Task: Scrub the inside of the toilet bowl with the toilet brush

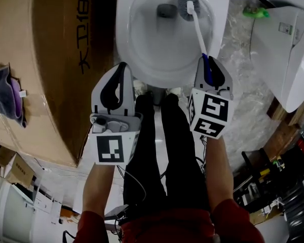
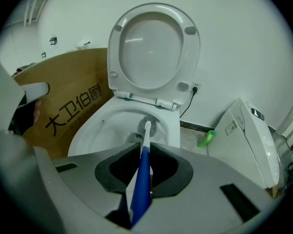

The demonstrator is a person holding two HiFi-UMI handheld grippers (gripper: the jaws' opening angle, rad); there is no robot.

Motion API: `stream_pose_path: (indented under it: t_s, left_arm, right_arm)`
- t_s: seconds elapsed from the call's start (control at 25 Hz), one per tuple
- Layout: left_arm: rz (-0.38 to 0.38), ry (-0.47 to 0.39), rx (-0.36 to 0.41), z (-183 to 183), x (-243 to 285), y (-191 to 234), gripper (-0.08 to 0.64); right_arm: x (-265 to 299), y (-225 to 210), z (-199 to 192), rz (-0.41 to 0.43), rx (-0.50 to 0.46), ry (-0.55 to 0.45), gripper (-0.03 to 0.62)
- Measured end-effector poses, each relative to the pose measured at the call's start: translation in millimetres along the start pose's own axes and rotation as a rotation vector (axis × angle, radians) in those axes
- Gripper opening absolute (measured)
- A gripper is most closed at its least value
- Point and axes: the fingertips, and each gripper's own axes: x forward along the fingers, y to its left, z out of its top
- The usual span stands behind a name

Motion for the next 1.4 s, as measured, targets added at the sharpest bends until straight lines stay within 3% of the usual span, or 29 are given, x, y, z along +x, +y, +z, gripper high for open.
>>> stream_pose_path:
  t_s: [0.6,1.0,1.2,1.4]
  left_arm:
    - [0.031,0.024,-0.017,-8.5,-14.7,26.7,0.011]
    - [0.061,0.010,0.008,-10.5,-17.1,36.1,0.011]
    - [0.066,0.004,0.016,-10.0,-17.1,32.6,0.011]
    - [0.053,0.007,0.018,-10.6,-17.4,20.1,0.011]
  right_arm:
    - [6.3,90.4,23.2,0.166,-0.084,-0.052,0.061]
    - [-25.1,112.7,-7.1,0.248,-0.162,-0.051,0.061]
    - [-50.9,119.6,-26.2,0.301,-0.265,-0.053,0.061]
    - [-75.9,120.5,-56.4,0.335,-0.246,-0.016,0.061]
